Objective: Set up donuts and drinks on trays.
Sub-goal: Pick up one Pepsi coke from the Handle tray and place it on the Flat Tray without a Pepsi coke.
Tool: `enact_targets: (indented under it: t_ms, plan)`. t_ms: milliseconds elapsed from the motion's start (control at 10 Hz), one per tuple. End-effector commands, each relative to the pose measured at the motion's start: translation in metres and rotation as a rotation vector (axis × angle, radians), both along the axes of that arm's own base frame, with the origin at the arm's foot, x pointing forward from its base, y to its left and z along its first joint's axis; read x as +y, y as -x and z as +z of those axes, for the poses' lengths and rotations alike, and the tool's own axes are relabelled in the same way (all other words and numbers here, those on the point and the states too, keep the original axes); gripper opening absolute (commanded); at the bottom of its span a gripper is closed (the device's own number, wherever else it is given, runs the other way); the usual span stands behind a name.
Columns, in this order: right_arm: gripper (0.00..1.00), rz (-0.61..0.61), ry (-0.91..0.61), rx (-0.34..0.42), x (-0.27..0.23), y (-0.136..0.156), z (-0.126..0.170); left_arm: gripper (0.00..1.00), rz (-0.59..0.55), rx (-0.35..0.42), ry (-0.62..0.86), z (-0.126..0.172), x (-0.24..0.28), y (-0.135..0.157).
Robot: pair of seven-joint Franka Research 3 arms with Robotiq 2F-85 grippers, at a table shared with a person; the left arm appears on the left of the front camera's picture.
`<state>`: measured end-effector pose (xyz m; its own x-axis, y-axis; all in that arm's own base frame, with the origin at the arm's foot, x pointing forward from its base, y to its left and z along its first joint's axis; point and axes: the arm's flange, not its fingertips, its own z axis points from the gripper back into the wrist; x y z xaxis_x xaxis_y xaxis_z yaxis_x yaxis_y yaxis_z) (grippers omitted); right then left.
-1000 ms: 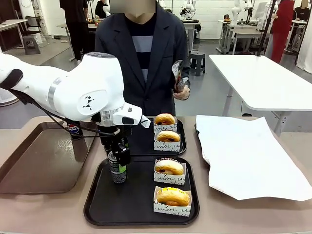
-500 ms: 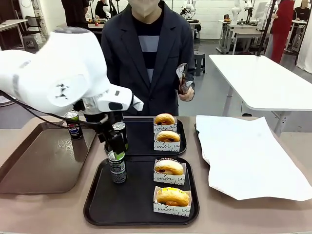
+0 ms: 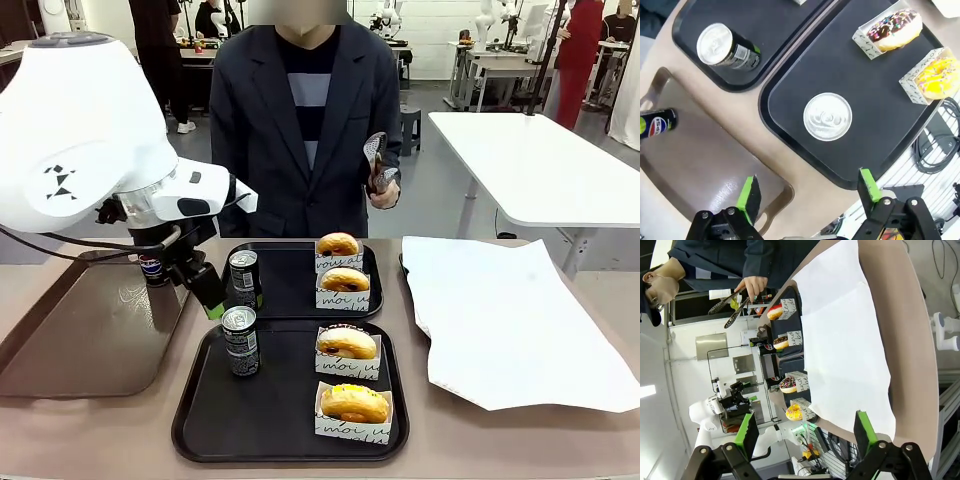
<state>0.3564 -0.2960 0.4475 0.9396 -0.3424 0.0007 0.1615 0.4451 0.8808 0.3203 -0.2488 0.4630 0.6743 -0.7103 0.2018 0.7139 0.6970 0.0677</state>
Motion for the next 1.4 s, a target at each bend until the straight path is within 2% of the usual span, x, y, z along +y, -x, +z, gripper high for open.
enact_targets:
  t_ms: [0, 300, 500, 600, 800, 1000, 1200, 1300]
  plan:
    - [1.00, 0.001, -0.007, -0.010, 0.001, 0.002, 0.000, 1.00, -0.009, -0.012, 0.007, 0.006, -0.003, 0.000]
    - [1.00, 0.001, -0.007, -0.010, 0.001, 0.002, 0.000, 1.00, -0.002, -0.001, 0.001, 0.001, -0.001, 0.000]
    - [1.00, 0.001, -0.007, -0.010, 0.001, 0.002, 0.000, 1.00, 0.154, 0.033, 0.104, 0.022, 0.052, -0.034]
    - [1.00, 0.001, -0.007, -0.010, 0.001, 0.002, 0.000, 1.00, 0.209, 0.042, 0.150, 0.029, 0.082, -0.040]
    - [1.00, 0.001, -0.007, -0.010, 0.001, 0.002, 0.000, 1.00, 0.363, 0.007, 0.187, 0.038, 0.141, -0.042]
    - [1.00, 0.001, -0.007, -0.010, 0.001, 0.002, 0.000, 1.00, 0.484, 0.023, 0.192, 0.036, 0.193, -0.047]
    - [1.00, 0.001, -0.007, -0.010, 0.001, 0.002, 0.000, 1.00, 0.556, 0.016, 0.207, 0.034, 0.221, -0.050]
    - [1.00, 0.001, -0.007, -0.010, 0.001, 0.002, 0.000, 1.00, 0.581, 0.022, 0.168, 0.029, 0.216, -0.049]
